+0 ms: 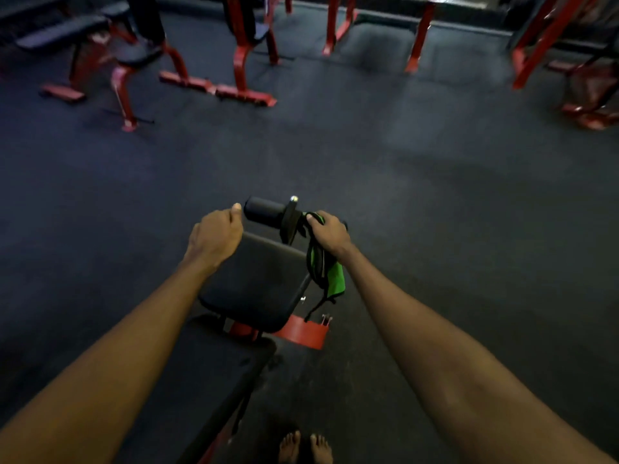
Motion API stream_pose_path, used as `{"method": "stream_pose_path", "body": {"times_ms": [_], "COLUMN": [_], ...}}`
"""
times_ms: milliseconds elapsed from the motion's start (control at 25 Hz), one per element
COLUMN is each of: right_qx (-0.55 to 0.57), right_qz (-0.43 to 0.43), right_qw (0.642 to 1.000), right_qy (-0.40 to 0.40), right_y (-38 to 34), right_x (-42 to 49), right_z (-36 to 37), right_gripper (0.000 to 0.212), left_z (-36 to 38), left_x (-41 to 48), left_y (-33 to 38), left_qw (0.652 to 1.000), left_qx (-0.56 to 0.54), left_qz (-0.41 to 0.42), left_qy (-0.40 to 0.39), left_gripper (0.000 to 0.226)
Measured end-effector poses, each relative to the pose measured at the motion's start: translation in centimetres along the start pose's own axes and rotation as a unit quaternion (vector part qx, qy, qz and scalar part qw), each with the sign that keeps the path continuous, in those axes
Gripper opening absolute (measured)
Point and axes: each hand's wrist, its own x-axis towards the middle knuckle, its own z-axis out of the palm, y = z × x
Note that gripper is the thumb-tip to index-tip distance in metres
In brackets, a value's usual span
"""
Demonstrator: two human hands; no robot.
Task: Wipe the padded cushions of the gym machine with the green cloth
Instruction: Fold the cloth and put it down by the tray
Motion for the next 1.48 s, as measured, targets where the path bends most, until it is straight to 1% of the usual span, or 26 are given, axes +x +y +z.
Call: {"method": "stream_pose_path", "body": {"times_ms": [160,320,440,560,640,880,1080,1320,1480], "right_qx": [0.024,0.069,0.087,0.084,0.078,0.07,0.078,0.067,0.069], "right_qz": [-0.04,-0.06,-0.073,-0.08,-0.072,-0.039,-0.013,0.039,0.071], "right_qw": [0.997,0.982,0.971,0.959,0.954,0.946,0.933,0.909,0.895], "right_qy": [0.068,0.166,0.21,0.257,0.28,0.314,0.352,0.41,0.436], "right_y": [-5.3,-10.6,-13.3,-15.3,-15.6,-13.1,-10.3,-4.2,0.0], "right_x": [0.8,1.9,2.6,3.0,3.1,3.0,2.5,0.0,-1.9], "right_z": [-6.9,-13.8,-17.9,-20.9,-22.3,-24.3,-28.2,-36.2,-41.9], "right_gripper": [0.037,0.038,0.034,0.035,0.035,0.037,0.037,0.037,0.032], "left_z": [-4.5,-9.5,-11.3,-12.3,-12.1,-8.8,-6.3,-1.2,3.3], "left_x": [4.7,9.3,12.2,14.1,15.3,18.4,19.0,18.8,17.6], "left_y": [5.0,10.3,13.2,15.9,17.2,20.0,24.3,34.0,41.7], "left_qw": [0.998,0.987,0.975,0.965,0.961,0.96,0.952,0.934,0.92], "left_qx": [-0.046,-0.102,-0.146,-0.161,-0.169,-0.174,-0.186,-0.191,-0.186], "left_qz": [0.027,0.091,0.137,0.186,0.2,0.215,0.244,0.3,0.338], "left_qy": [0.045,0.081,0.095,0.092,0.083,0.034,0.012,-0.032,-0.068], "left_gripper": [0.067,0.067,0.073,0.062,0.06,0.064,0.063,0.064,0.064]}}
